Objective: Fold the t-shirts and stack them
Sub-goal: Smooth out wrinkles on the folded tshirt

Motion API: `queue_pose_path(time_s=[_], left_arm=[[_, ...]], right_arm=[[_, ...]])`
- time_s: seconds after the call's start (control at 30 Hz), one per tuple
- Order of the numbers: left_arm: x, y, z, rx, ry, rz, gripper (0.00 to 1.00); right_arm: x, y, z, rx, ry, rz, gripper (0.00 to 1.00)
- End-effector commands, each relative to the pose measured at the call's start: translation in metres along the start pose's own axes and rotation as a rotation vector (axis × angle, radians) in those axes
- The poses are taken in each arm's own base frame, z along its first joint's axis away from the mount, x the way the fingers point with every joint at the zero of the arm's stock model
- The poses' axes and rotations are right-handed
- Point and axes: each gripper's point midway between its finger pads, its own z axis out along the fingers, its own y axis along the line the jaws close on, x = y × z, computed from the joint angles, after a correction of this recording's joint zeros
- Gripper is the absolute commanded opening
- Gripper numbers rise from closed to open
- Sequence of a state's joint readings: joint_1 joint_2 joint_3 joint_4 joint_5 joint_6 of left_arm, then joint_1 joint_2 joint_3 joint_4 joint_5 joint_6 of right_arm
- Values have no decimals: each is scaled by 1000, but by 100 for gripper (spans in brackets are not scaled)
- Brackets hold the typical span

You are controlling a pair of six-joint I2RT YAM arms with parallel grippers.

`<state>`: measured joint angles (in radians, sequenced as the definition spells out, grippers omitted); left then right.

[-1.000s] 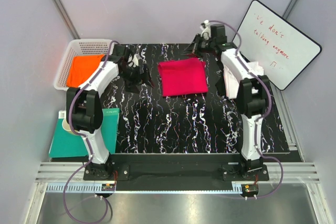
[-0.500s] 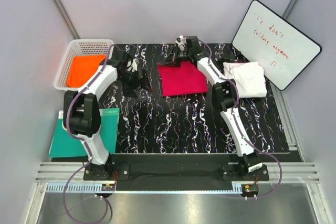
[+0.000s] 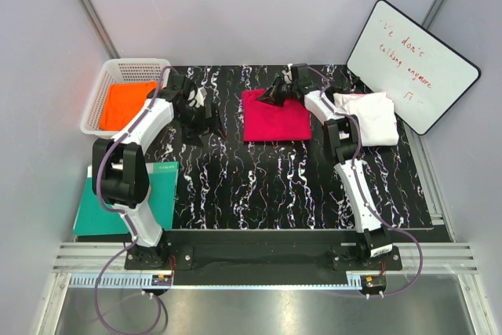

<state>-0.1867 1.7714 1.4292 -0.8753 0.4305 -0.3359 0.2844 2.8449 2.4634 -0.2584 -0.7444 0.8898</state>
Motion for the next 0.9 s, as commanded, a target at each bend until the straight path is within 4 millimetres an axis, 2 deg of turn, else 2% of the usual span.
queue_pose_path(time_s=[0.0, 0.1, 0.17, 0.23, 0.27, 0.33, 0.37, 0.4, 0.43, 0.47, 0.5, 0.53, 0.57, 0.6, 0.63, 0.67, 0.7, 0.73, 0.77, 0.8, 0.83, 0.87], left_arm=[[-8, -7, -16, 1, -54, 42, 99], [-7, -7, -16, 2, -50, 41, 99], [-5, -7, -16, 4, -48, 40, 99], [-5, -7, -15, 5, -46, 38, 99], [-4, -7, -15, 6, -44, 37, 99], [-3, -7, -15, 10, -43, 39, 99], [-1, -7, -14, 12, -37, 38, 99], [-1, -7, -14, 15, -39, 44, 99], [0, -6, -12, 15, -35, 44, 99], [0, -6, -11, 17, -36, 46, 99], [1, -7, -10, 24, -31, 48, 99], [4, -5, -7, 24, -22, 45, 99], [4, -5, -5, 30, -25, 47, 99], [5, -7, -4, 39, -20, 49, 99], [7, -7, -2, 44, -14, 49, 99], [7, -7, 0, 48, -14, 53, 99], [9, -9, 1, 56, -7, 56, 99], [10, -9, 3, 60, -2, 59, 99], [11, -10, 4, 64, 0, 61, 99], [12, -10, 5, 67, 4, 65, 99], [13, -10, 6, 68, 8, 65, 99], [13, -11, 7, 72, 5, 68, 99]], right_arm=[[-25, 4, -10, 54, -106, -57, 0], [-29, 13, -12, 36, -112, -85, 0], [-35, 29, -17, 8, -124, -109, 2], [-40, 55, -29, -31, -136, -141, 2], [-45, 82, -43, -60, -155, -177, 4], [-49, 97, -62, -55, -179, -231, 9], [-56, 131, -89, -63, -237, -286, 13], [-52, 125, -97, -16, -236, -280, 28], [-57, 128, -112, 14, -264, -323, 36], [-57, 149, -138, 35, -303, -357, 46], [-52, 137, -145, 82, -296, -356, 64], [-54, 131, -158, 121, -308, -391, 77], [-54, 143, -180, 147, -347, -418, 87], [-42, 119, -183, 204, -311, -385, 99], [-42, 123, -203, 213, -329, -409, 100], [-37, 114, -210, 241, -324, -392, 100], [-25, 89, -210, 284, -289, -354, 100], [-21, 91, -222, 295, -302, -360, 100], [-20, 78, -229, 329, -309, -343, 100], [-8, 54, -228, 375, -278, -309, 100], [-5, 49, -234, 401, -286, -306, 100], [5, 28, -233, 438, -257, -277, 100]])
